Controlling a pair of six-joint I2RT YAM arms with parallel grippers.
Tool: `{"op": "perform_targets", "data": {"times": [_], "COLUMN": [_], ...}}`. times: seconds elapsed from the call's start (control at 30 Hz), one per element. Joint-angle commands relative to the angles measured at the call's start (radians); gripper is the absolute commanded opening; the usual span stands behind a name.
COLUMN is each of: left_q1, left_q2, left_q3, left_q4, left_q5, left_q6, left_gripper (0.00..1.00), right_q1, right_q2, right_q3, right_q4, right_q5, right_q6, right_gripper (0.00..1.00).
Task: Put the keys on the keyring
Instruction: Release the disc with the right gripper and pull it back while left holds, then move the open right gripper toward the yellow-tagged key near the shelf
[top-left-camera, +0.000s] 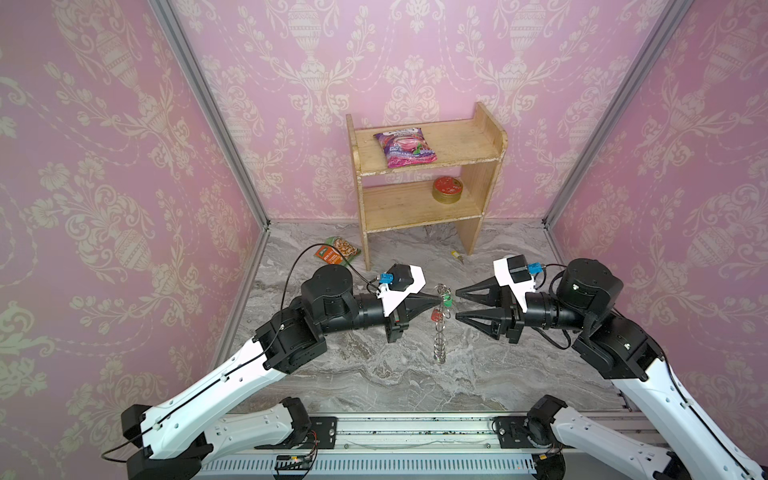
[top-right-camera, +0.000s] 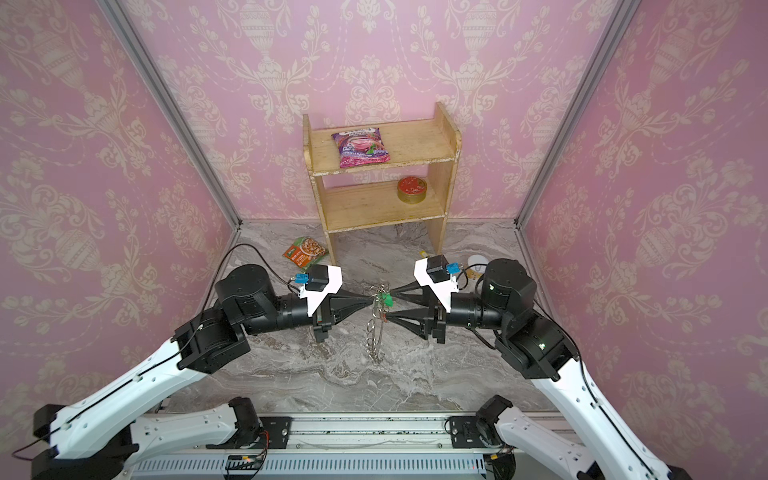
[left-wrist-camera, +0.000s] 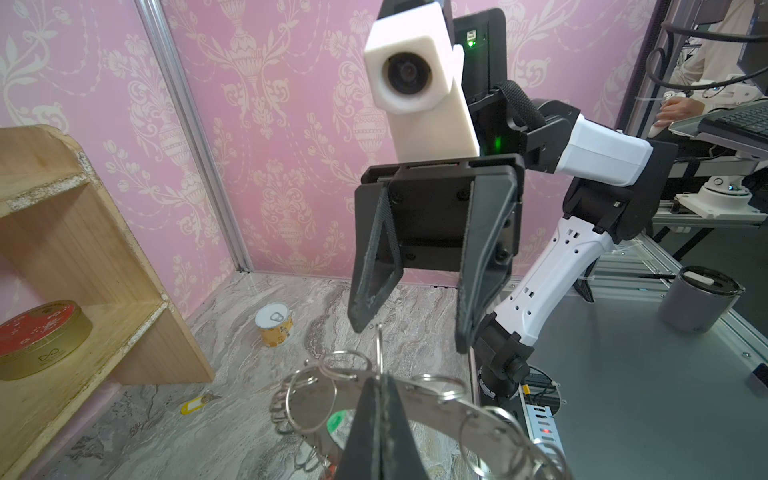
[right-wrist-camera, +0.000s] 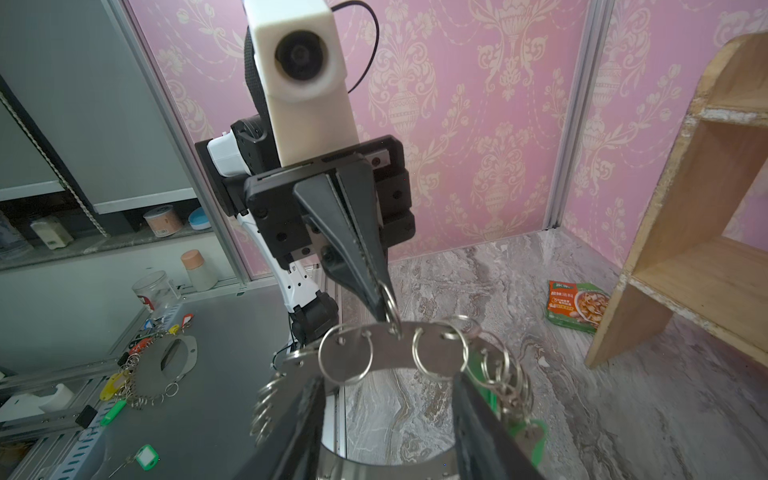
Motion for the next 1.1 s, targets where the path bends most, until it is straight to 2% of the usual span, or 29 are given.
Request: {"op": "perform_targets", "data": {"times": [0.0,0.17,0.27,0.53,0.77,0.9,1.07], "left_q1": [-0.008,-0.008,-0.009,-0.017,-0.017,-0.017,-0.017], "left_q2": [-0.044,-0.102,-0.133,-0.165,-0.187,-0.212,-0.241], "left_q3": [-0.014,-0.096,-0.141,-0.2,-0.261,-0.334,-0.436], "left_q4": [-0.046,-0.039,-0.022,-0.015,0.01,0.063,0.164], "left_q5": [-0.005,0.015,0.048,0.139,0.176,0.153,0.112], "left_q6": [0.072,0.088,0.113,0.284,0.325,0.309,0.249], "left_gripper": [0.0,0.0,0.0,0.0,0.0,0.0,0.0], "right_q1": [0.004,0.004,0.004,0.005,0.006,0.009,0.014], "right_q2": [-0.032,-0.06,-0.096,-0.158,-0.151,-0.149,-0.148], "right_q3": [0.031,-0.011,-0.088,-0.221,-0.334,-0.417,-0.463], "right_q4": [-0.145,-0.178,-0.16,-0.105,-0.027,0.047,0.008], "right_q5": [0.043,0.041,0.039,0.054,0.087,0.133,0.241], "right_q6": [-0.053,-0.008,0.025,0.083,0.124,0.184,0.223], "right_gripper": [0.55,0.63,0.67,0.81,1.0,1.0,1.0]}}
